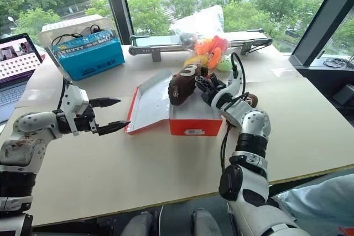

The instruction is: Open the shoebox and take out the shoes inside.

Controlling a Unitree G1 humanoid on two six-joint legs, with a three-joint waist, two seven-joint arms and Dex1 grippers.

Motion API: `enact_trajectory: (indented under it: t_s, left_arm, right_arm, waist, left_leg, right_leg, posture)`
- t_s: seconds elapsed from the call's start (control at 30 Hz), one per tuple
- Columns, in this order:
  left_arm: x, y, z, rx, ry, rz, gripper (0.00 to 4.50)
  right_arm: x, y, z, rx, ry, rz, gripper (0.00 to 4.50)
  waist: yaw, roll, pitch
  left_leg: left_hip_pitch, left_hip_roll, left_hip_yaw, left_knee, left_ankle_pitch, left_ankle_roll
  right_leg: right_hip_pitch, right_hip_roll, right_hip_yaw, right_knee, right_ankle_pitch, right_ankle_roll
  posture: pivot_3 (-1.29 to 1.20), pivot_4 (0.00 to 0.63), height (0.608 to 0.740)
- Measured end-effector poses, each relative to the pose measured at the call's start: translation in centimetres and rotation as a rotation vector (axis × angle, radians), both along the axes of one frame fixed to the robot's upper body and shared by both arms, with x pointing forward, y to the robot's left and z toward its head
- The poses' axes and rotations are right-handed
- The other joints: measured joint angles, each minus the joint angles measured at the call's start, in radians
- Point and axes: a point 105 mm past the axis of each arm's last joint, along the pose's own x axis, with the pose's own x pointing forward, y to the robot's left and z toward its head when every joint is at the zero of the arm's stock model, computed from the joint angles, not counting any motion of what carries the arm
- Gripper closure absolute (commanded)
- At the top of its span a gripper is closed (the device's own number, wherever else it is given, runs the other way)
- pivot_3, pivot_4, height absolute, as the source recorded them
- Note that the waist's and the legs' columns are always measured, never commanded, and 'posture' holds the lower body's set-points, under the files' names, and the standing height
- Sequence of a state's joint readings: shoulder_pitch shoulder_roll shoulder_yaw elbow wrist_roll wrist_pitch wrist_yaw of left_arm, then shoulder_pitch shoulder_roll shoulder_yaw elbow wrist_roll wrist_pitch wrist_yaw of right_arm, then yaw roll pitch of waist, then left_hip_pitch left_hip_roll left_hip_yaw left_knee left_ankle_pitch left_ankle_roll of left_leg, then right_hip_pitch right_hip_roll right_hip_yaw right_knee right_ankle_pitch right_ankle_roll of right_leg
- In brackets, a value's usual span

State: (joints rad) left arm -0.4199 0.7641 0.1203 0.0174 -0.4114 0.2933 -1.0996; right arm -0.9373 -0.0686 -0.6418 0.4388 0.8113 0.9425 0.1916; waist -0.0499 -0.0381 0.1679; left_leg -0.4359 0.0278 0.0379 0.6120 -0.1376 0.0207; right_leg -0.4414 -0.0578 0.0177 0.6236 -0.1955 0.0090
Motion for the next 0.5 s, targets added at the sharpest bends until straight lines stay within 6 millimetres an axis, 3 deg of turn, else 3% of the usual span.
enact_trajectory:
  t_s: [0.3, 0.5]
  left_arm:
    - [0.0, -0.1, 0.0, 0.002, 0.006, -0.005, 0.00]
    - [0.0, -0.2, -0.1, 0.000, 0.011, -0.007, 0.00]
  right_arm:
    - [-0.7, -0.3, 3.5, -0.025, -0.073, -0.036, 4.49]
    - [-1.4, -1.1, 4.9, -0.085, -0.093, -0.068, 4.49]
  waist:
    - [0.005, 0.000, 0.000]
    - [0.006, 0.000, 0.000]
  left_leg:
    - [-0.001, 0.000, 0.000, 0.000, 0.000, 0.000]
    - [-0.002, 0.000, 0.000, 0.000, 0.000, 0.000]
  right_leg:
    - [-0.001, 0.000, 0.000, 0.000, 0.000, 0.000]
    - [-0.001, 0.000, 0.000, 0.000, 0.000, -0.001]
  posture:
    - [0.00, 0.150, 0.740]
    - [0.00, 0.150, 0.740]
